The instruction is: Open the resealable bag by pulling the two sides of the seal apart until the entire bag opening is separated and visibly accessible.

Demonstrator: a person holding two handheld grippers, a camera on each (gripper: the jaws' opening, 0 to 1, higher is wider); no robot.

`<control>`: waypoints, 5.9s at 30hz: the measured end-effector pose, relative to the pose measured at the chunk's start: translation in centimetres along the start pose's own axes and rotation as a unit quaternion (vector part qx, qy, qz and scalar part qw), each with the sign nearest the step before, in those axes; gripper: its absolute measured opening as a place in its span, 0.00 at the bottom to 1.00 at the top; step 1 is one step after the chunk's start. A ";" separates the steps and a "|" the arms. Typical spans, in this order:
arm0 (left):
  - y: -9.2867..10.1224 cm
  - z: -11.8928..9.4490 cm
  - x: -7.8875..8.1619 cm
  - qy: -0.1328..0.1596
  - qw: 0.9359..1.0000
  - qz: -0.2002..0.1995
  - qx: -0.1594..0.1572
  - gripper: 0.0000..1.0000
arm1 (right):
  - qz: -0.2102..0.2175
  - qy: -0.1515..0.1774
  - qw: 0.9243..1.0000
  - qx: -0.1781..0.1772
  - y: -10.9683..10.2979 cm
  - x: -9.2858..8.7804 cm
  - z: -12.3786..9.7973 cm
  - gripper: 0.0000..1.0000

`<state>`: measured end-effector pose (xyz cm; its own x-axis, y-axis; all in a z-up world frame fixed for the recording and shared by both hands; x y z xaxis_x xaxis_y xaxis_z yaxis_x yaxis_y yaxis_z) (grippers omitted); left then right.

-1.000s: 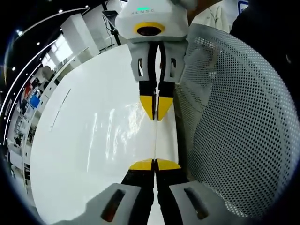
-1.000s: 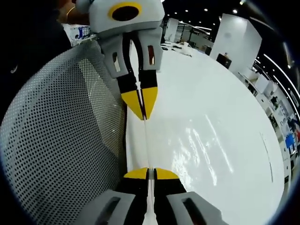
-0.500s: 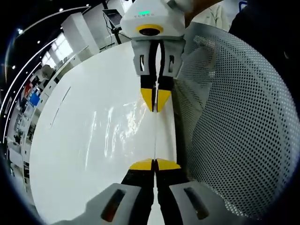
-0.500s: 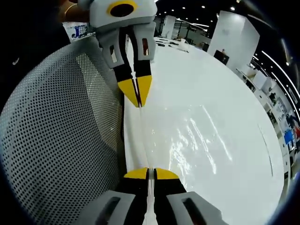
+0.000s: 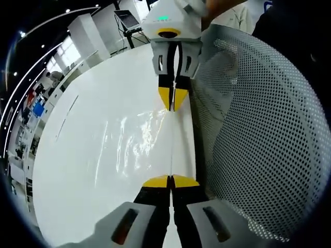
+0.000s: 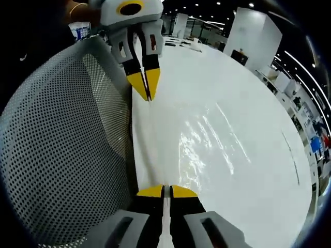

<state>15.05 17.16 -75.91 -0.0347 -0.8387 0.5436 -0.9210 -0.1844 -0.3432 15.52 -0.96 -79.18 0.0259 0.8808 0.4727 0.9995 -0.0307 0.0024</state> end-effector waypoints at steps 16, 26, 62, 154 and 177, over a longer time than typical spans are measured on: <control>-0.2 0.1 0.6 0.011 1.000 0.014 -0.004 0.00 | 0.037 0.038 0.998 -0.019 0.2 0.1 -0.6 0.06; 0.0 0.1 0.9 0.009 0.999 0.035 -0.005 0.00 | 0.028 0.079 0.996 -0.022 0.2 2.7 -1.7 0.05; -0.9 -0.3 1.9 0.023 0.998 0.041 0.034 0.06 | 0.102 0.108 0.989 -0.021 0.2 3.0 0.0 0.00; 0.0 -0.2 4.8 0.043 0.993 0.062 0.088 0.00 | 0.197 0.250 0.940 -0.122 6.0 8.3 -7.3 0.00; -2.5 -0.5 5.7 0.051 0.988 0.033 0.141 0.00 | 0.128 0.260 0.939 -0.188 6.8 11.0 -10.9 0.00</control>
<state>16.97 13.10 -71.52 -0.1434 -0.7997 0.5831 -0.7718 -0.2784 -0.5717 22.46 3.41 -64.39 0.1543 0.4758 0.8659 0.8828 -0.4600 0.0954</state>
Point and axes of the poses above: the point that each gripper's makers call its tool centre point, and the gripper's own axes: z roughly forward along the fingers, y roughly to its right, x roughly out of its top, the point moved 7 cm from there along -z, roughly backward along the fingers, and after that the axes turned 10 degrees about x, right-handed, at the moved point
